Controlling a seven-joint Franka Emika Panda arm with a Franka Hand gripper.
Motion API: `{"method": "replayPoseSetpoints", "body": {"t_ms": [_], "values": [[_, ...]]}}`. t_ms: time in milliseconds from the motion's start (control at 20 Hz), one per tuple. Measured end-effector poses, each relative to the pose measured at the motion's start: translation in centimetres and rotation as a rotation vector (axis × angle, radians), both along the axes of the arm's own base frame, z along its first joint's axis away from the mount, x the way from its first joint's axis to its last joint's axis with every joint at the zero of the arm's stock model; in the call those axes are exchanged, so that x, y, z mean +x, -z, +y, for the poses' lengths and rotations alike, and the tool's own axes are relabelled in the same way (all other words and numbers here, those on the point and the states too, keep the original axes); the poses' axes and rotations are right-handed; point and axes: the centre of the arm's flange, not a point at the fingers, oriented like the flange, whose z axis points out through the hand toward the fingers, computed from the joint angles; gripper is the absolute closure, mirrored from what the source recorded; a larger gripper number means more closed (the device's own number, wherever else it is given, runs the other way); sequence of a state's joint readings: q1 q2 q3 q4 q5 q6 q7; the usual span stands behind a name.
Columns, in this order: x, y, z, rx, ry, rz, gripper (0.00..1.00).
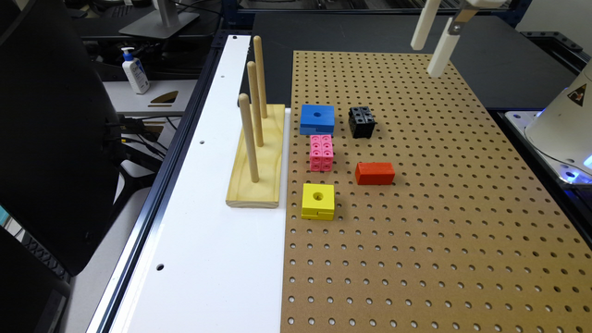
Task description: Pick up pink block.
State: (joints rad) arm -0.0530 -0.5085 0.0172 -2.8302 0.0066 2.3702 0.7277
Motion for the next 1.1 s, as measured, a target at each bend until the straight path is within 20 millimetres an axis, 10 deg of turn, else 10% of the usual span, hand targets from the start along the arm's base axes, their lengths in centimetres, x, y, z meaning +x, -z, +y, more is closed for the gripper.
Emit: {"method": "replayPoseSetpoints", "body": {"t_ms": [1100], "values": [[10.6, 0.5, 4.0, 0.005, -0.009, 0.014, 0.0]]}}
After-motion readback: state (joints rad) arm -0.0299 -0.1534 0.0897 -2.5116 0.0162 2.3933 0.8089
